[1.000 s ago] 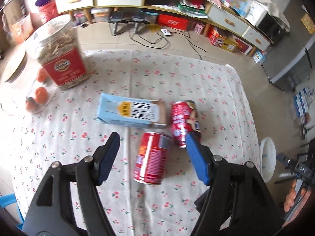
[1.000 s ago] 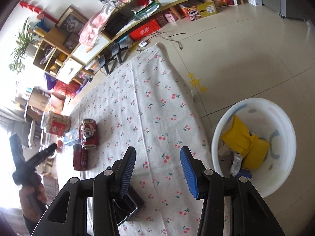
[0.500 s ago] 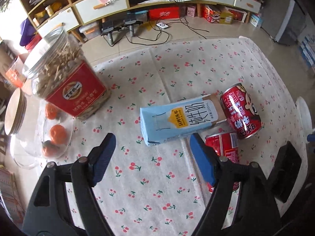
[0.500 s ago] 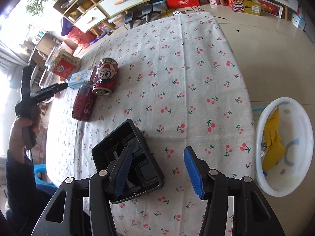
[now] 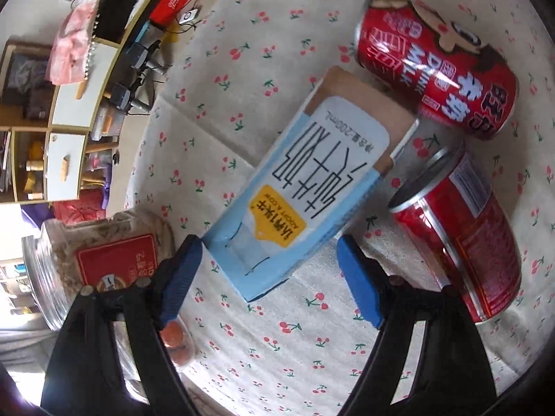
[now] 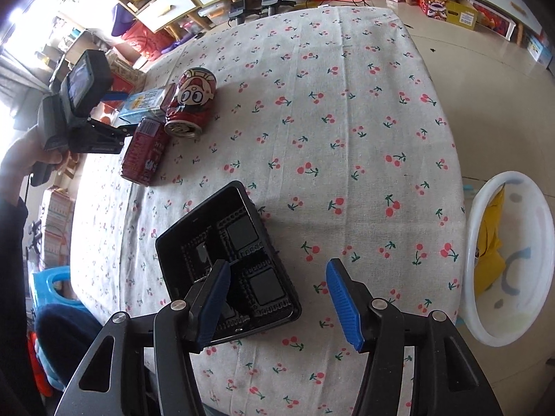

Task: Collect trash
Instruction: 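Grasp the blue-and-white milk carton with the left tool and lift it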

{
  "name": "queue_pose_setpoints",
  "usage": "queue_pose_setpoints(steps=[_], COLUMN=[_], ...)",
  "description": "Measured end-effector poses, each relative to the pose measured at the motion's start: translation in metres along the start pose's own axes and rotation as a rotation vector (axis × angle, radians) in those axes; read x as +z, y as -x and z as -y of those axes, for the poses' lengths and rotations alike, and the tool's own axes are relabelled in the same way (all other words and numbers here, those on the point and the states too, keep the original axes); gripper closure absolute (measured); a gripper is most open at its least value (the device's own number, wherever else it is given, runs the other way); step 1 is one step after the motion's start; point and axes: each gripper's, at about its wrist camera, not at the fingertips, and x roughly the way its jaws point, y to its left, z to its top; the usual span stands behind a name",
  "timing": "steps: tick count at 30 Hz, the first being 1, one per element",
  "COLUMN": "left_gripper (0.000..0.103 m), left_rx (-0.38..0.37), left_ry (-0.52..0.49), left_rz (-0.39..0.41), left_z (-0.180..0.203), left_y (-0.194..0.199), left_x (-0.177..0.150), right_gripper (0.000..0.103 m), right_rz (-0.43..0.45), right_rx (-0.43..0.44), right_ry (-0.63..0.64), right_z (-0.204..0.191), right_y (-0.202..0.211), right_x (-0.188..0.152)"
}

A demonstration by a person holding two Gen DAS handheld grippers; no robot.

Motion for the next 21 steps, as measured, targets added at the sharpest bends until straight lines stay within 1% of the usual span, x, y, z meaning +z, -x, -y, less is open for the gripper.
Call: queue_pose_setpoints(steps=[1, 3, 4, 6, 7, 10, 11, 14, 15, 17, 19, 20, 21], left_gripper=[0.02, 0.019, 0.019, 0.02, 0.021, 0.029, 0.035, 0.036, 0.037, 0.037, 0.037, 0.037, 0.037], left_rx=[0.01, -0.046, -0.066, -0.044, -0.029, -0.036, -0.036, -0.059, -0.059, -0.07, -0.082, -0.094, -0.106], left_ry=[-0.009, 0.034, 0.049, 0.026, 0.013, 0.036, 0.053, 0.126, 0.15, 0.188, 0.237, 0.263, 0.289], left_rz=[0.017, 0.053, 0.054, 0.046, 0.047, 0.063, 0.061, 0.062, 0.062, 0.073, 0.083, 0.088, 0.092], left_z=[0.0, -0.004, -0.004, 0.004, 0.008, 0.011, 0.01, 0.006, 0.006, 0.006, 0.006, 0.007, 0.008], left_y=[0.003, 0.01, 0.01, 0.006, 0.005, 0.009, 0.008, 0.008, 0.008, 0.01, 0.011, 0.012, 0.013], left_x=[0.004, 0.011, 0.013, 0.014, 0.013, 0.011, 0.01, 0.006, 0.004, 0.001, -0.003, -0.006, -0.009], right_gripper=[0.044, 0.044, 0.044, 0.044, 0.044, 0.044, 0.044, 0.045, 0.046, 0.054, 0.069, 0.072, 0.077], right_rz=[-0.004, -0.006, -0.008, -0.015, -0.019, -0.029, -0.033, -0.045, -0.047, -0.056, -0.071, -0.077, -0.08], right_rx=[-0.004, -0.004, 0.0, 0.001, -0.002, -0.007, -0.006, -0.011, -0.01, -0.007, -0.01, -0.015, -0.022], right_ry=[0.003, 0.006, 0.01, 0.012, 0.012, 0.016, 0.019, 0.034, 0.042, 0.049, 0.057, 0.066, 0.076], right_z=[0.0, 0.0, 0.0, 0.0, 0.002, 0.004, 0.005, 0.003, 0.003, 0.002, -0.001, -0.003, -0.004], right_y=[-0.001, -0.001, -0.001, -0.003, -0.005, -0.008, -0.01, -0.014, -0.015, -0.019, -0.024, -0.026, -0.028], right_x=[0.0, -0.001, 0.0, 0.0, 0.0, -0.001, -0.001, -0.002, -0.002, -0.001, -0.002, -0.002, -0.003])
